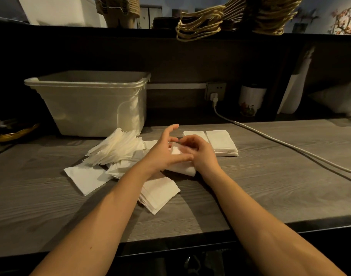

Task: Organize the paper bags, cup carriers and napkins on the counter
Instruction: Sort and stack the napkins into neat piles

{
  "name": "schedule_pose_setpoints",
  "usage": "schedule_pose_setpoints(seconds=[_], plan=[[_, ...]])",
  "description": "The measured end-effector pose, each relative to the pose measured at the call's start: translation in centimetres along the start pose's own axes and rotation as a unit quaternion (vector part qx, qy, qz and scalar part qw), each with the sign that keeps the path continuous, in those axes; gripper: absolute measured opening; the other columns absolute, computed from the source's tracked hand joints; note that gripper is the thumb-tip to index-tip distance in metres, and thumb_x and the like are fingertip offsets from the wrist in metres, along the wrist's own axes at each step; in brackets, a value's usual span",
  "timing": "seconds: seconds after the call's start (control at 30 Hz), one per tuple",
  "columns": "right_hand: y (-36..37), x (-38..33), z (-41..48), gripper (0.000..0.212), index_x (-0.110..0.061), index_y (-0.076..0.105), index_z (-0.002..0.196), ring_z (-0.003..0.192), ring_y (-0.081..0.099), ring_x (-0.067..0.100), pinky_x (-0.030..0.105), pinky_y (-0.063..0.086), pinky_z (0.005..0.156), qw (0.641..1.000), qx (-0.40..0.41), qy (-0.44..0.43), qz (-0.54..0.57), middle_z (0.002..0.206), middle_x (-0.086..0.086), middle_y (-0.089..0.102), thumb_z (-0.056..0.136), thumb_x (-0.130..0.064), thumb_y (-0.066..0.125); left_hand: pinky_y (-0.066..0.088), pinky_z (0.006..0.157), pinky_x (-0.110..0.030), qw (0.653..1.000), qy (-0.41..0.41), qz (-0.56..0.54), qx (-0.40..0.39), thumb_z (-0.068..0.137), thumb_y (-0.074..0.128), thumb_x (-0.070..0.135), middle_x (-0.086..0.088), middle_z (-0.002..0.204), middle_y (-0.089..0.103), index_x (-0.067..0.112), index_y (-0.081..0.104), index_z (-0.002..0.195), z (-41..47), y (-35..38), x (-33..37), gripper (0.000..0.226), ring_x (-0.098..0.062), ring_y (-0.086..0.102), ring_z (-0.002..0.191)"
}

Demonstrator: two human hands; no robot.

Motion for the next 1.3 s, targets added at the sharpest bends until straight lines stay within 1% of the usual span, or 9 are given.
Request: schedule_pose_setpoints(seconds=[0.1,0.27,0.4,0.77,0.87,0.93,1.0,1.2,1.3], plan=[[-1.3,-0.6,-0.1,0.016,-0.023,0.059,0.089,0.089,0.057,0.009,0.029,0.051,0.083,0.997,0.058,-0.009,0.059,0.091,-0.007,0.060,0.087,-0.008,0.062,0.048,0.078,-0.019,0.999,0.006,0.019,-0.034,0.075,0.075,0.025,0.002,0.123,0.048,0.041,0.011,0.143,-0.3,0.1,0.2,0.095,-0.013,0.052,0.108],[-1.9,-0.4,0.1,0.016,-0.020,0.058,0.102,0.095,0.059,0.020,0.032,0.054,0.075,0.973,0.080,0.021,0.215,0.101,0.000,0.060,0.088,-0.013,0.061,0.052,0.079,-0.025,0.999,0.015,0.029,0.015,0.082,0.070,0.022,0.006,0.120,0.053,0.034,0.031,0.136,-0.4,0.1,0.4,0.068,-0.013,0.055,0.106],[-0.5,0.4,0.2,0.063,-0.012,0.045,0.133,0.111,0.058,0.032,0.043,0.051,0.090,0.910,-0.004,0.122,0.395,0.128,0.017,0.056,0.077,-0.034,0.065,0.043,0.080,-0.026,0.993,0.039,0.035,0.105,0.082,0.068,0.027,0.007,0.121,0.049,0.022,0.033,0.137,-0.3,-1.0,1.3,0.065,-0.010,0.047,0.104],[1.3,0.8,-0.5,0.037,-0.013,0.052,0.126,0.115,0.056,0.031,0.047,0.048,0.094,0.895,-0.076,0.185,0.400,0.124,0.016,0.059,0.091,-0.026,0.055,0.041,0.067,-0.010,0.975,0.087,0.032,0.203,0.082,0.068,0.033,0.008,0.111,0.053,0.018,0.045,0.124,-0.5,-1.2,1.7,0.051,-0.009,0.052,0.099],[0.6,0.4,-0.1,0.037,-0.013,0.048,0.130,0.110,0.059,0.031,0.045,0.054,0.086,0.862,-0.039,0.157,0.481,0.124,0.018,0.058,0.095,-0.027,0.047,0.048,0.076,-0.016,0.969,0.042,-0.110,0.217,0.079,0.071,0.028,0.006,0.121,0.051,0.026,0.042,0.125,-0.4,-0.6,0.9,0.054,-0.008,0.051,0.106],[0.1,0.4,0.0,0.046,-0.012,0.041,0.137,0.106,0.062,0.028,0.037,0.058,0.071,0.843,-0.009,0.157,0.514,0.126,0.018,0.057,0.096,-0.031,0.046,0.054,0.082,-0.031,0.945,-0.021,-0.283,0.163,0.079,0.070,0.025,-0.003,0.125,0.054,0.026,0.041,0.128,-0.4,0.8,0.4,0.057,-0.018,0.056,0.109],[0.2,0.7,-0.2,0.050,-0.012,0.040,0.138,0.109,0.061,0.028,0.034,0.058,0.068,0.831,0.005,0.168,0.530,0.129,0.018,0.056,0.094,-0.034,0.046,0.054,0.080,-0.028,0.913,-0.039,-0.390,0.110,0.080,0.067,0.019,-0.006,0.121,0.058,0.020,0.042,0.128,-0.4,2.4,0.4,0.055,-0.020,0.060,0.107],[0.7,-0.1,-0.6,0.049,-0.012,0.049,0.128,0.116,0.056,0.030,0.040,0.051,0.092,0.813,-0.011,0.140,0.564,0.123,0.016,0.059,0.084,-0.033,0.056,0.050,0.090,-0.030,0.901,-0.021,-0.417,0.116,0.092,0.053,0.023,-0.004,0.121,0.058,0.021,0.040,0.130,-0.4,3.3,0.6,0.040,-0.018,0.056,0.112],[1.1,-0.2,-0.7,0.070,-0.010,0.046,0.134,0.120,0.054,0.035,0.045,0.046,0.099,0.810,-0.018,0.131,0.571,0.131,0.019,0.055,0.073,-0.034,0.072,0.049,0.091,-0.028,0.911,-0.005,-0.390,0.132,0.095,0.049,0.025,-0.001,0.118,0.055,0.023,0.035,0.127,-0.5,3.3,1.2,0.034,-0.013,0.054,0.109]])
Point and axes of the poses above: each hand's wrist, its own z-axis towards the middle knuckle, its own y-axis out of the palm, x = y × z, the point moved 5 cm from there along z, towards the middle knuckle
